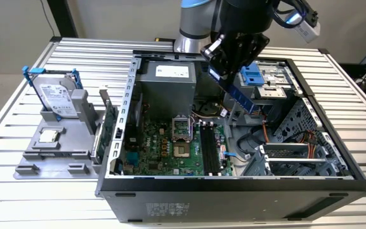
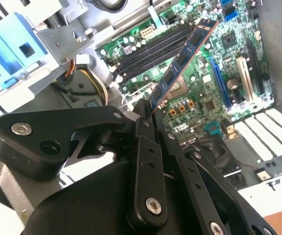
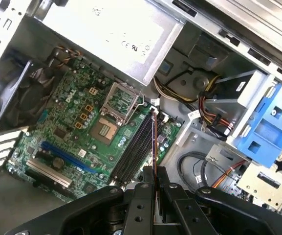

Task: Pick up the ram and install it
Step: 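Insert the ram into the slot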

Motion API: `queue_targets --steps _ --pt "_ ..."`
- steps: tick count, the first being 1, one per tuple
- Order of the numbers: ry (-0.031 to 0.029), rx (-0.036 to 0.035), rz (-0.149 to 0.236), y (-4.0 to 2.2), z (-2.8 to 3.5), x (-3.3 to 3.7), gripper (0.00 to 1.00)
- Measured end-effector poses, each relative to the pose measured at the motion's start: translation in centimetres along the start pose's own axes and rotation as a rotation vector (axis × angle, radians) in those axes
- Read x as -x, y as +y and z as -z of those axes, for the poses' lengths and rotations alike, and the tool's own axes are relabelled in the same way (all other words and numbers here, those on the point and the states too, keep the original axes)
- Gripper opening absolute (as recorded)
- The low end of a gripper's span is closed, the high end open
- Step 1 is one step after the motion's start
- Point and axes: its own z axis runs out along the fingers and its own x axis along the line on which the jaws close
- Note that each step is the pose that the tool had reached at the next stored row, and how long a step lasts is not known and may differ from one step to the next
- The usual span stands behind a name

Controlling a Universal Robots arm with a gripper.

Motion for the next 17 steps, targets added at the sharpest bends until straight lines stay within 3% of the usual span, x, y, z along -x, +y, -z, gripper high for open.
queue_targets --steps 17 --pt "-0.0022 -0.006 -0.297 0.0 -0.21 -0.01 0.0"
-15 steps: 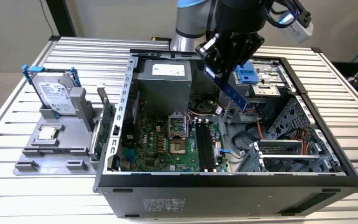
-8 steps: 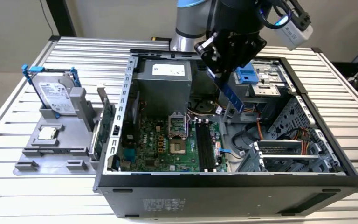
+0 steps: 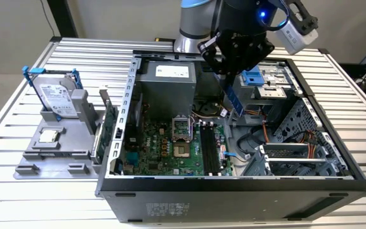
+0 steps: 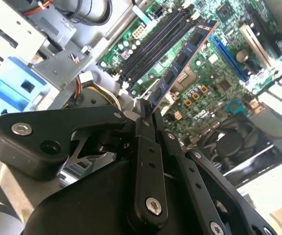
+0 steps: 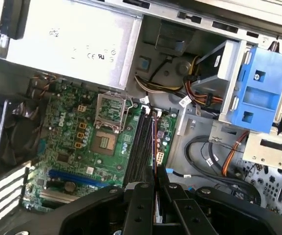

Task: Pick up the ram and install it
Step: 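Insert the ram into the slot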

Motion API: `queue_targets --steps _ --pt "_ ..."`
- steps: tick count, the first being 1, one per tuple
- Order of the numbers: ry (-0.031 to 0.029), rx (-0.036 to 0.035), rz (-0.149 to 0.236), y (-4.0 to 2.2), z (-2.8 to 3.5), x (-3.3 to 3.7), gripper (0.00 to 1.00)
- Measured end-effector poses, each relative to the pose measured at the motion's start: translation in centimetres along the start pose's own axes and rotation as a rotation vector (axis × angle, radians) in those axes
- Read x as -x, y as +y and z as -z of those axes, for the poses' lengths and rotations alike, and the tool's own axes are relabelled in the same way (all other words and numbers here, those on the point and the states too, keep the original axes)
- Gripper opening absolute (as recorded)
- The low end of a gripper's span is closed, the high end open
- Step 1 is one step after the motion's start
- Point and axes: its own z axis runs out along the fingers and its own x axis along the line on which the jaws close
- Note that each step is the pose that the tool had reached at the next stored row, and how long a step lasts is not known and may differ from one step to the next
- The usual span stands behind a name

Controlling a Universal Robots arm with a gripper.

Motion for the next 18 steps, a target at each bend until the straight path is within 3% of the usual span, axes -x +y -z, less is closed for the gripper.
queue_targets --steps 8,14,18 --pt "-0.0009 -0.0025 -0.123 0.0 -0.08 0.0 0.0" --pt "-0.001 -0.0026 -0.132 -0.03 -0.23 0.18 0.0" --pt "-0.0007 -0.0025 -0.132 -0.13 -0.69 0.64 0.0"
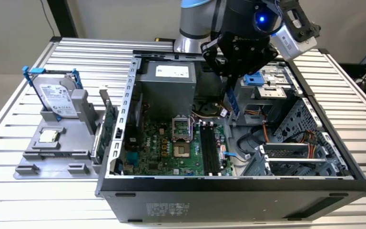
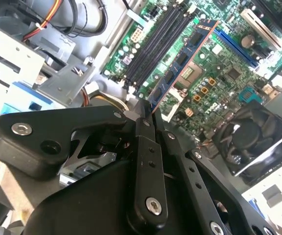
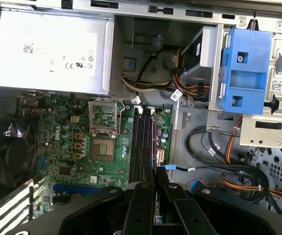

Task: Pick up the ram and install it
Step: 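Insert the ram into the slot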

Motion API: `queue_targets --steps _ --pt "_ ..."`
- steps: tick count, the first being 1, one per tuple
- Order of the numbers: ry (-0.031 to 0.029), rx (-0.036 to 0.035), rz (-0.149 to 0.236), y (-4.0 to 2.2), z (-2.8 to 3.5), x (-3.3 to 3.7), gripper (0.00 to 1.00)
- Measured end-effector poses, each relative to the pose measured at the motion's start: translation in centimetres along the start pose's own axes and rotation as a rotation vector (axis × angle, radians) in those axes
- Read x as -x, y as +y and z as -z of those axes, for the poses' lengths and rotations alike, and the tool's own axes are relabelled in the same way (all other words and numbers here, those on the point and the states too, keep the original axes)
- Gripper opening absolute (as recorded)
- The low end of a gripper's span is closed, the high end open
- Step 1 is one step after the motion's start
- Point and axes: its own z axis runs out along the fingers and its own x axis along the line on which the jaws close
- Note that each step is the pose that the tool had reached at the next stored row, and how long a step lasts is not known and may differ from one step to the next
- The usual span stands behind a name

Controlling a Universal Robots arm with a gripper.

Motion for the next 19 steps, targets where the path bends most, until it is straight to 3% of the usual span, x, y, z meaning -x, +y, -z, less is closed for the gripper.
queue_targets --steps 4,11,19 --pt "0.0003 0.0 0.0 -0.02 -0.62 0.27 0.0" --pt "0.0002 0.0003 0.0 -0.02 -0.83 0.29 0.0" --pt "0.0004 -0.0017 0.0 0.0 -1.94 0.35 0.0"
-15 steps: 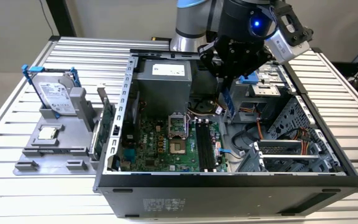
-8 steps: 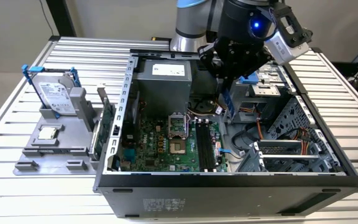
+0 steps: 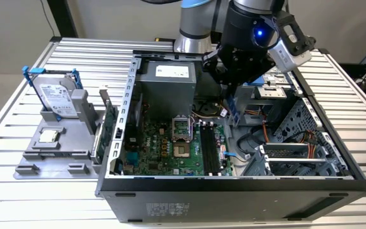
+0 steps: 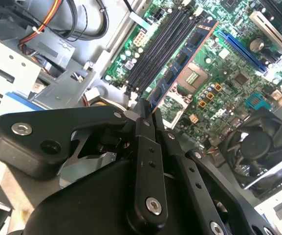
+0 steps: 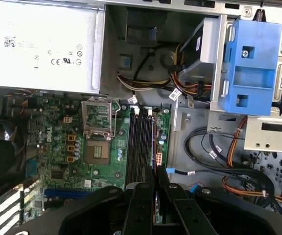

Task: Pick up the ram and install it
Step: 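Insert the ram into the slot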

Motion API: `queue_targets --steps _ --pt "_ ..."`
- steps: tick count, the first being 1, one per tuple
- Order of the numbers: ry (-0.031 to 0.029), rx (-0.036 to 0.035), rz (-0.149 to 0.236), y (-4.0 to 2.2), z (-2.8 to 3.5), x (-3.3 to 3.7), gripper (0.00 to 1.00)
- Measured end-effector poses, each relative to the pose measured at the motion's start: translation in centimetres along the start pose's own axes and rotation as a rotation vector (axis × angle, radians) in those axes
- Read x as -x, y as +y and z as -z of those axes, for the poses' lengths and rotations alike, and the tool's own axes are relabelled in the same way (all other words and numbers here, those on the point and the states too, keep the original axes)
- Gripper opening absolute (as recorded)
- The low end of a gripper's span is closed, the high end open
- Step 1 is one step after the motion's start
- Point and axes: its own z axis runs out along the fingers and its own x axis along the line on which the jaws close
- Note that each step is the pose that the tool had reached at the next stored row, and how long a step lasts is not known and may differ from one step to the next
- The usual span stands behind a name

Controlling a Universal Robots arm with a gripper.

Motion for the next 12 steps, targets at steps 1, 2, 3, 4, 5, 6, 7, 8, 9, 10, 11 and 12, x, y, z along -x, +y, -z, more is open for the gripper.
queue_targets --steps 1,2,3,4,5,6,7,8,9,10,11,12 --pt "-0.0001 0.0001 0.0 0.0 -0.18 0.02 0.0" --pt "-0.0001 0.0002 0.0 -0.01 -0.32 0.03 0.0" --pt "-0.0001 0.0002 0.0 -0.01 -0.46 0.03 0.0" --pt "0.0 0.0 0.0 -0.01 -0.54 0.03 0.0" --pt "0.0003 0.0 0.0 0.0 -0.59 0.04 0.0" --pt "0.002 0.0001 0.0 -0.01 -0.64 0.05 0.0" --pt "0.0065 0.0003 0.0 -0.01 -0.7 0.08 0.0" --pt "0.0173 -0.0002 0.0 -0.02 -0.72 0.19 0.0" --pt "0.0282 -0.0008 0.0 -0.03 -0.74 0.35 0.0" --pt "0.0314 -0.0009 0.0 -0.03 -0.89 0.44 0.0" --pt "0.0314 -0.0006 0.0 -0.04 -1.03 0.45 0.0" --pt "0.0315 -0.0005 0.0 -0.04 -1.19 0.46 0.0"
